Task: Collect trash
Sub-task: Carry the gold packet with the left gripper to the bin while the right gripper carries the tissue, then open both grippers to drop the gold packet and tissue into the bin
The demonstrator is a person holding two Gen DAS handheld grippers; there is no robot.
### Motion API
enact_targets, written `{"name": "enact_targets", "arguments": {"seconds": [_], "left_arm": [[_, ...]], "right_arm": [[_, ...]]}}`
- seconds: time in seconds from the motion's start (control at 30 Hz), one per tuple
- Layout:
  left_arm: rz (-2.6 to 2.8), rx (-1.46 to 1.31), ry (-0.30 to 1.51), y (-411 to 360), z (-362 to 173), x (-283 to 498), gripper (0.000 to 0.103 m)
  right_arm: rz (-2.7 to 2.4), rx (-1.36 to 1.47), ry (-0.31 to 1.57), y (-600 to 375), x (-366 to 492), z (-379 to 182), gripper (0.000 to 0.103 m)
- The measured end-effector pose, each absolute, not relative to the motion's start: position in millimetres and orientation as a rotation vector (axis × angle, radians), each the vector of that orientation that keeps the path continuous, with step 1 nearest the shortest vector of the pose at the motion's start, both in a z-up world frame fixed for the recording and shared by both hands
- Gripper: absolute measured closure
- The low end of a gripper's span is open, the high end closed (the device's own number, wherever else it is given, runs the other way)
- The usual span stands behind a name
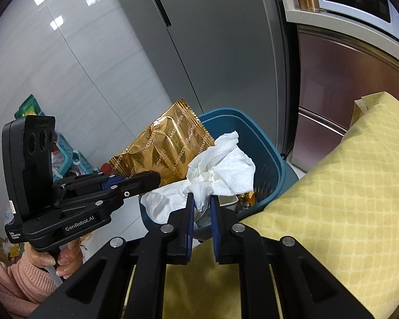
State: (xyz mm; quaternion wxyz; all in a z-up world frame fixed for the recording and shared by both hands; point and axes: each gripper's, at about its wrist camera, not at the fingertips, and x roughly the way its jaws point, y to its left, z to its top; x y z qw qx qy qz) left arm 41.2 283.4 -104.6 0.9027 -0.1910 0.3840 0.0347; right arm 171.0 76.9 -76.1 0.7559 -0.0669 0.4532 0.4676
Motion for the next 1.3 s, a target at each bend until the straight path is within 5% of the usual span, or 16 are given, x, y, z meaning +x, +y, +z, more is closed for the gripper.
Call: {"name": "enact_targets", "arguments": {"seconds": [0.6,0.73,1.0,1.3], "left_arm": [[0.084,-0.411,0.841,285.6,-126.2,64.5,0.093],[0.088,-0.425,0.852,288.9,-131.5,65.8,0.081],[0.111,-0.433,0.844,291.9,-132.0,61.0,0.073],[0.103,-0.378,0.747,282.0,-104.5,38.0,0.046]], "right_arm": [[0.98,-0.212,1.047,102.3,179.6,-91.0,0.088],[0.972,-0.201,1.044,102.2,179.9,-90.3,0.085],[0.963,-0.163,1.031,94.7,184.9,-87.2,0.071],[0.973,-0.069,0.972,57.5,175.4,-70.1,0.06]]}}
